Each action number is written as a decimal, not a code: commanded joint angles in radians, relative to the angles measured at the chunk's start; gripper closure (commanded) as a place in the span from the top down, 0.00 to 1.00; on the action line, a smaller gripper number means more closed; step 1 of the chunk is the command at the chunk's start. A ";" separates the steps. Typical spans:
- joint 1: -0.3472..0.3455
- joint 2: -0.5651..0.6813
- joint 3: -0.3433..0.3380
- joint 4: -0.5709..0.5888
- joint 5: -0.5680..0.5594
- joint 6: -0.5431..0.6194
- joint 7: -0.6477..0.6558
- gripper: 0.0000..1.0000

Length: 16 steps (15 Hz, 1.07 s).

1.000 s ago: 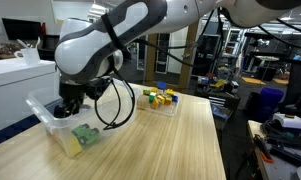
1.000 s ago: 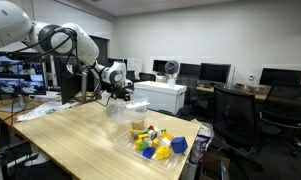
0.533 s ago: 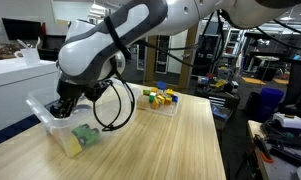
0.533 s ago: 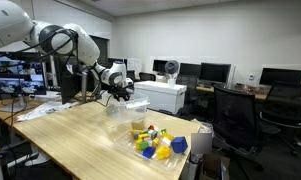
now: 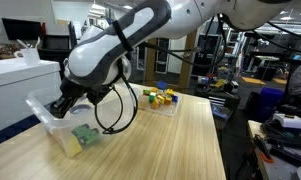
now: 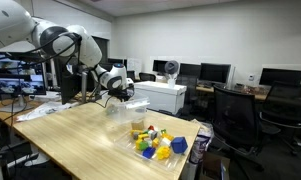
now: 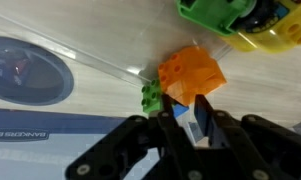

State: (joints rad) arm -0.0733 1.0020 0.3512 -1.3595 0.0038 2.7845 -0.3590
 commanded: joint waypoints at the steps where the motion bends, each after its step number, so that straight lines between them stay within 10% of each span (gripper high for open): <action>1: -0.055 -0.012 0.061 -0.072 0.032 0.065 -0.068 0.61; 3: -0.077 -0.019 0.078 -0.092 0.029 -0.020 -0.064 0.92; 6: -0.091 -0.022 0.092 -0.074 0.052 -0.175 -0.073 1.00; 7: -0.096 -0.022 0.093 -0.065 0.072 -0.242 -0.089 0.75; 12: -0.087 -0.034 0.079 -0.060 0.096 -0.242 -0.141 0.30; 13: -0.080 -0.036 0.071 -0.066 0.094 -0.206 -0.142 0.33; 14: -0.083 -0.029 0.078 -0.070 0.101 -0.159 -0.147 0.59; 16: -0.085 -0.025 0.083 -0.072 0.101 -0.127 -0.149 0.62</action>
State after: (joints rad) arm -0.1484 0.9929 0.4273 -1.3981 0.0685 2.6189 -0.4559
